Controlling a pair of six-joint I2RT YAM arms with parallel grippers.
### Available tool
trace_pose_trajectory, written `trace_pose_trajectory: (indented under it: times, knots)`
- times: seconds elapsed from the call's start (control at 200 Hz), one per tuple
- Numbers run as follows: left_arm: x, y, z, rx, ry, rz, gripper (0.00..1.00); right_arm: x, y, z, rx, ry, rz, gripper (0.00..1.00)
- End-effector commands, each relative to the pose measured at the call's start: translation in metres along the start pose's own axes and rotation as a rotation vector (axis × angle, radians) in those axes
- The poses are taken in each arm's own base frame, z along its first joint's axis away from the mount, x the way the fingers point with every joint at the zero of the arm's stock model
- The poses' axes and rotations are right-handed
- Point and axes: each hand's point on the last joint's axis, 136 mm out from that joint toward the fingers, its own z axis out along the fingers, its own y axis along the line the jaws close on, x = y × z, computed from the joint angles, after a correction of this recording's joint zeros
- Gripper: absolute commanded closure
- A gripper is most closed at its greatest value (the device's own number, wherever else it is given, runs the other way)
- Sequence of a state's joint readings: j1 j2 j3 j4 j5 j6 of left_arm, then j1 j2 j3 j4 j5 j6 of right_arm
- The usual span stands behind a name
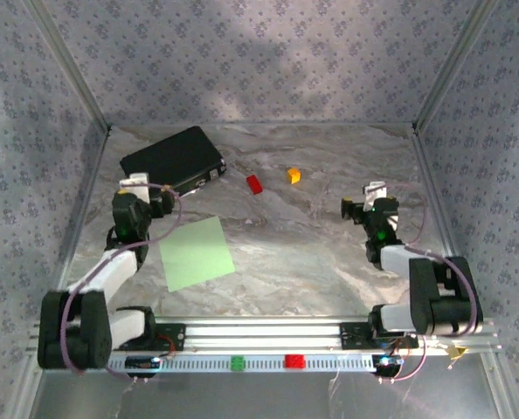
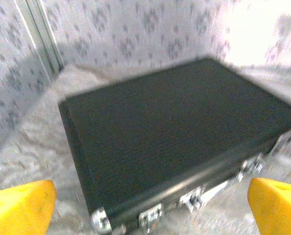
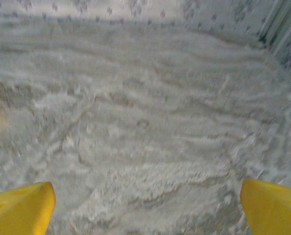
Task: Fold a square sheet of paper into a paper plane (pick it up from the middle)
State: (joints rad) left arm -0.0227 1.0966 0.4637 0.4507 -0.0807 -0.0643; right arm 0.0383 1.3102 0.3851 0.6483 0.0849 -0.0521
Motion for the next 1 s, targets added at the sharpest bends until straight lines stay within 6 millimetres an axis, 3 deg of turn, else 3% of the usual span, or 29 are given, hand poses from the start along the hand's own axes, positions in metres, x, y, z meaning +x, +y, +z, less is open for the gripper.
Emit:
trace_pose_trajectory:
  times: [0.0, 0.14, 0.255, 0.345, 0.445, 0.57, 0.675, 0.845, 0.994]
  knots:
    - [-0.005, 0.011, -0.015, -0.07, 0.095, -0.136, 0.0, -0.015, -0.006, -0.012, 0.035, 0.027, 0.06, 0.01]
    - [-0.013, 0.002, -0.029, -0.057, 0.219, -0.295, 0.0, -0.035, -0.009, -0.028, 0.051, 0.127, 0.292, 0.01]
    - [-0.015, -0.001, -0.043, -0.058, 0.259, -0.42, 0.0, -0.035, -0.007, -0.044, 0.074, 0.289, 0.506, 0.01]
    - [-0.002, -0.005, -0.05, -0.041, 0.297, -0.493, 0.0, -0.029, 0.014, -0.051, -0.038, 0.366, 0.584, 0.01]
    - [0.009, -0.037, -0.052, 0.12, 0.377, -0.562, 0.0, -0.028, 0.063, -0.06, -0.313, 0.389, 0.669, 0.01]
    - [0.04, -0.07, -0.056, 0.207, 0.526, -0.591, 0.0, -0.023, 0.097, -0.08, -0.455, 0.384, 0.676, 0.01]
    - [0.08, -0.089, -0.063, 0.194, 0.671, -0.555, 0.0, -0.016, 0.111, -0.095, -0.484, 0.386, 0.645, 0.01]
    - [0.145, -0.104, -0.076, 0.12, 0.891, -0.477, 0.05, -0.01, 0.131, -0.112, -0.545, 0.402, 0.648, 0.01]
    - [0.167, -0.109, -0.08, 0.086, 0.959, -0.439, 0.06, -0.003, 0.141, -0.121, -0.577, 0.398, 0.673, 0.01]
